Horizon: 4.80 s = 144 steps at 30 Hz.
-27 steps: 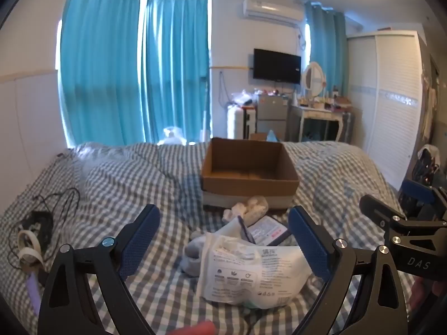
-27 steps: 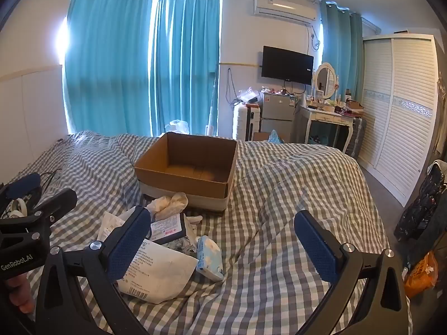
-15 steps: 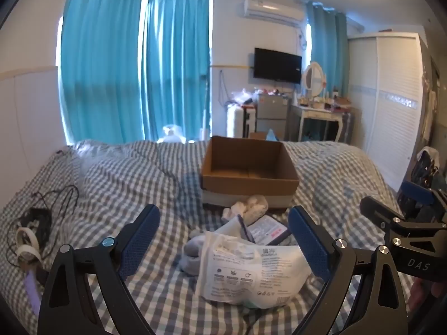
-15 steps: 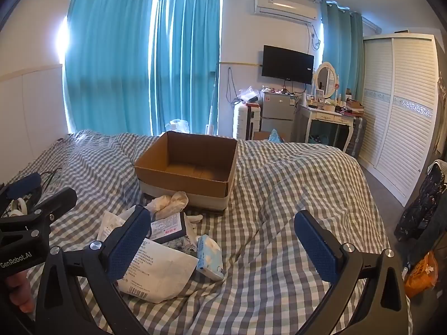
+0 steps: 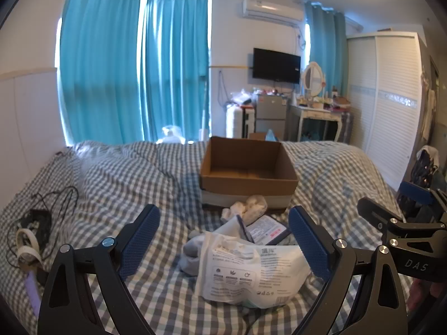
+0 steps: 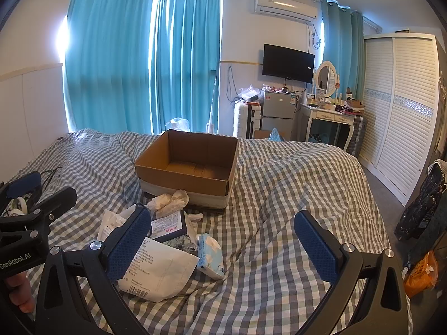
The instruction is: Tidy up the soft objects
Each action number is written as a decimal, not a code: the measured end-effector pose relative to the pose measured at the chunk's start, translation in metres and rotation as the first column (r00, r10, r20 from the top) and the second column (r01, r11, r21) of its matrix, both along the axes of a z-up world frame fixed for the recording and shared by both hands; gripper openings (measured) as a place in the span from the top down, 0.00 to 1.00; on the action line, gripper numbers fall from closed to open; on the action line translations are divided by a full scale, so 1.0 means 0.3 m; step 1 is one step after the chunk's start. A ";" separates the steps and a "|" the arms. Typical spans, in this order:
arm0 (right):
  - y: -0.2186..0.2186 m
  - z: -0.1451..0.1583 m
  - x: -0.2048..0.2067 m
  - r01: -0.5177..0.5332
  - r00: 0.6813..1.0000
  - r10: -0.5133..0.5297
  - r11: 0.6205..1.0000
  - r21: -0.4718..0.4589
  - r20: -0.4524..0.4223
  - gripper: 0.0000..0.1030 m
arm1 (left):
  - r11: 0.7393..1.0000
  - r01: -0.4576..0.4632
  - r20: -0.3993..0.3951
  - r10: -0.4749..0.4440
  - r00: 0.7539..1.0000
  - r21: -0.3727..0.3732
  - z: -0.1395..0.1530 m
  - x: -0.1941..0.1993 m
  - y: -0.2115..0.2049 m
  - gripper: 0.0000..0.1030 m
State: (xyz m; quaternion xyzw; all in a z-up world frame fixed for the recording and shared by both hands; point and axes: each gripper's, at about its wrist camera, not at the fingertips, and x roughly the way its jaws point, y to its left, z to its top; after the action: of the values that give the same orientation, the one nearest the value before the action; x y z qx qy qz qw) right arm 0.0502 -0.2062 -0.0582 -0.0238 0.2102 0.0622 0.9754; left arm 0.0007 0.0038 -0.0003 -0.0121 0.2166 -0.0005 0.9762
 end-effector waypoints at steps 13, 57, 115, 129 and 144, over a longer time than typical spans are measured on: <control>0.002 -0.002 0.003 0.000 1.000 0.000 1.000 0.000 -0.003 0.00 | 1.000 0.000 -0.001 0.000 1.000 0.001 0.000 0.000 0.001 0.07; 0.003 0.000 0.007 -0.001 1.000 0.001 1.000 -0.002 -0.009 0.00 | 1.000 0.000 0.000 0.000 1.000 0.002 0.001 0.000 0.000 0.07; 0.090 -0.131 0.158 -0.207 0.958 0.205 0.978 0.009 -0.200 0.70 | 0.999 0.026 -0.179 -0.029 0.983 -0.020 -0.169 0.075 0.170 0.07; -0.061 -0.207 0.353 -0.132 0.960 0.130 0.991 0.007 -0.249 0.70 | 1.000 0.015 -0.318 -0.013 0.948 0.005 -0.326 0.338 0.108 0.12; -0.061 -0.186 0.340 -0.145 0.962 0.143 0.989 0.007 -0.235 0.70 | 0.999 0.051 -0.369 -0.051 0.928 -0.011 -0.326 0.326 0.108 0.89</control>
State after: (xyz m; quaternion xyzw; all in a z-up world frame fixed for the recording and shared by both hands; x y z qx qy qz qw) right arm 0.1523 -0.2245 -0.1139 -0.0365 0.3219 0.1343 0.9365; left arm 0.0985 0.0362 -0.0980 -0.0067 0.3963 -0.0237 0.9178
